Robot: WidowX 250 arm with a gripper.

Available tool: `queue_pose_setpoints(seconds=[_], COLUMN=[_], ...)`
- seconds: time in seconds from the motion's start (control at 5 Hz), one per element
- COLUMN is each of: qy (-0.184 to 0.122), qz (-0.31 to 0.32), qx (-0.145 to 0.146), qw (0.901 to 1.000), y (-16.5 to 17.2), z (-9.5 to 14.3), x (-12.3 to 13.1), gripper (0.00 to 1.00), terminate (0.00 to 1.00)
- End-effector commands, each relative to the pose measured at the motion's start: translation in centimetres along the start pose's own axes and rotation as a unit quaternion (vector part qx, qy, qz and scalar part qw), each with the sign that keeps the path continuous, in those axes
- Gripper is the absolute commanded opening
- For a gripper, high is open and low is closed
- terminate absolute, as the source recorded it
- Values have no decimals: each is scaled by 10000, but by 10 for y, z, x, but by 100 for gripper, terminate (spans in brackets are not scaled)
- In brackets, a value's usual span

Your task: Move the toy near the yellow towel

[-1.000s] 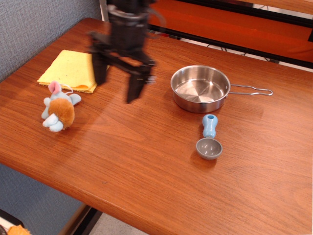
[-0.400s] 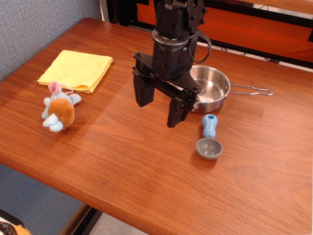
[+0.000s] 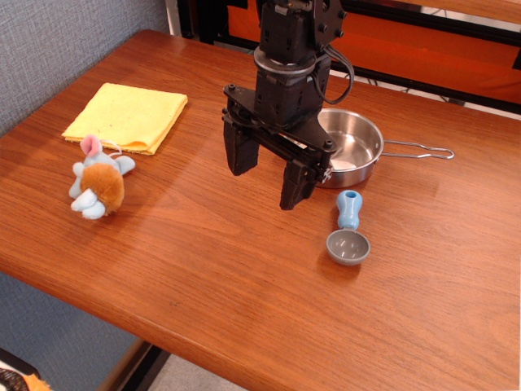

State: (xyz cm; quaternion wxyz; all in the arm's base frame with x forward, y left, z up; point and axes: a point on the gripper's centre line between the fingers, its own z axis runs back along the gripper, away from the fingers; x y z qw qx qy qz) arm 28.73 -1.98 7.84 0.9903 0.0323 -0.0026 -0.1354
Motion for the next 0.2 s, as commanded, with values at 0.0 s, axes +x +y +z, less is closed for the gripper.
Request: queue_pose_setpoints(seconds=[0.0], qy=[-217], qz=[-2], qx=[37], qw=[9998], y=[-1], z=[16], x=[-15], gripper=[100], terminate=[100])
